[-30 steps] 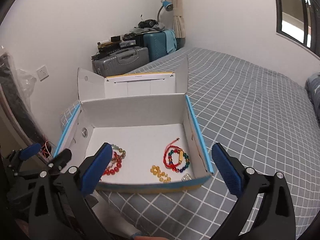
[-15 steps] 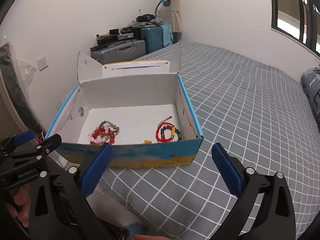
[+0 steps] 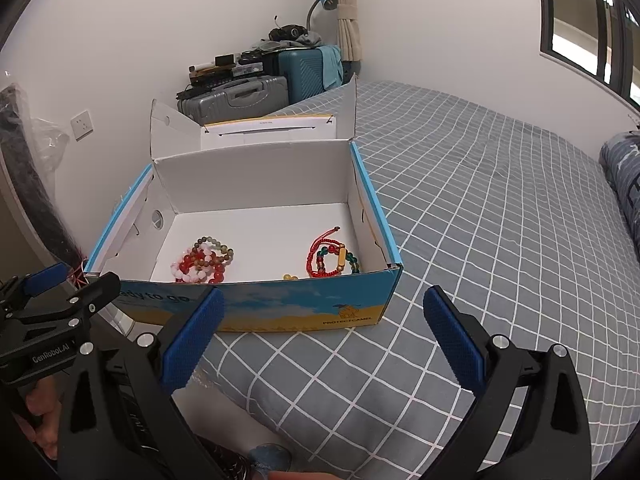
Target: Organize jewelry
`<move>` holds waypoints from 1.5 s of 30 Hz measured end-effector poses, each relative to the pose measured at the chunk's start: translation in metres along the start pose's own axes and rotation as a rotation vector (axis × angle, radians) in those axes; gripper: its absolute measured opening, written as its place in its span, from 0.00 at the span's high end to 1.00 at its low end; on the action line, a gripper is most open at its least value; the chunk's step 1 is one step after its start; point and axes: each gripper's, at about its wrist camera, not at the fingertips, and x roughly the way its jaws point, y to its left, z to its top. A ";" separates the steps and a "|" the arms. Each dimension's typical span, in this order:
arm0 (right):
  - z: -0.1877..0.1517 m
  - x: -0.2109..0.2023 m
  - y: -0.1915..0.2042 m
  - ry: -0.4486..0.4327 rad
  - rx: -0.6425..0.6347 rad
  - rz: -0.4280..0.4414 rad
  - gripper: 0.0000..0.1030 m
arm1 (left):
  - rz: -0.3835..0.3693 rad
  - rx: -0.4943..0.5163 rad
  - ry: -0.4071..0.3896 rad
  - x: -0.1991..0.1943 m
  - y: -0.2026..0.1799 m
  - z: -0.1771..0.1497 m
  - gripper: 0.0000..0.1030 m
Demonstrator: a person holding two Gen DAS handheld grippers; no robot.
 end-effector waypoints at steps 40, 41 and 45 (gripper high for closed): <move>-0.005 0.007 -0.003 0.021 -0.002 -0.011 0.07 | -0.005 0.021 -0.019 -0.003 -0.004 0.000 0.05; -0.005 0.007 -0.003 0.021 -0.002 -0.011 0.07 | -0.005 0.022 -0.020 -0.003 -0.004 0.000 0.05; -0.005 0.008 -0.004 0.021 -0.002 -0.011 0.07 | -0.011 0.027 -0.018 -0.003 -0.004 0.001 0.05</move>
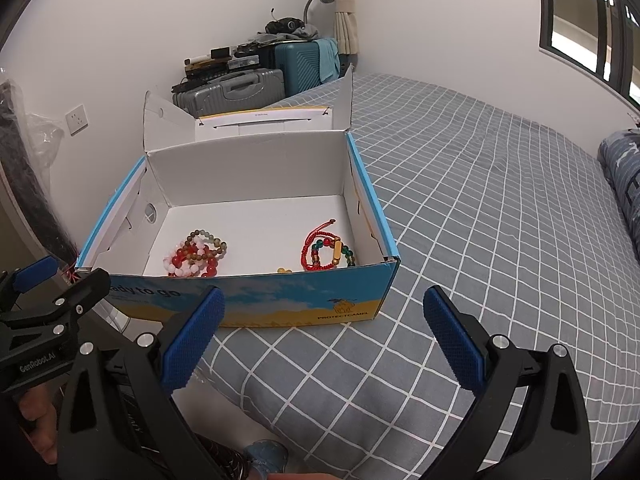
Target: Organize jewelry
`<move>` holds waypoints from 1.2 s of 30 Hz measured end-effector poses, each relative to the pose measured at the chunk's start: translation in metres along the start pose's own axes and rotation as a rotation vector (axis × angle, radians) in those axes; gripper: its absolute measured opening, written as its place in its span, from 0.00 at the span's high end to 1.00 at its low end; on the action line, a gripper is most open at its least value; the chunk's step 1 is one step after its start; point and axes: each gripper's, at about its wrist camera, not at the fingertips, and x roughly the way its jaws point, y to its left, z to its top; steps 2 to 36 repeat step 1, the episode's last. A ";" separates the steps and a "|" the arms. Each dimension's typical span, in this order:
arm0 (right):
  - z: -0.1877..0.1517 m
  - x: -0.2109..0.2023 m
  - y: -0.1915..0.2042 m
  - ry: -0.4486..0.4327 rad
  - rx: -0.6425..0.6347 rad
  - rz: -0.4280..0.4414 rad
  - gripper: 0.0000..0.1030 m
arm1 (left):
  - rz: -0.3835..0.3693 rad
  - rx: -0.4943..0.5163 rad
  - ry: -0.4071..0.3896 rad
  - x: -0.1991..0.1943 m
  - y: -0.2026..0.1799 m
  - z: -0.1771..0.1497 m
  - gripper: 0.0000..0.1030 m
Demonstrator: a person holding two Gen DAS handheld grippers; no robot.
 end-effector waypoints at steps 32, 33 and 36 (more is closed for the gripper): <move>0.000 0.000 0.000 0.000 -0.001 -0.001 0.07 | -0.002 -0.001 -0.001 0.000 0.000 0.000 0.05; 0.000 0.000 0.000 0.000 -0.001 -0.001 0.07 | -0.002 -0.001 -0.001 0.000 0.000 0.000 0.05; 0.000 0.000 0.000 0.000 -0.001 -0.001 0.07 | -0.002 -0.001 -0.001 0.000 0.000 0.000 0.05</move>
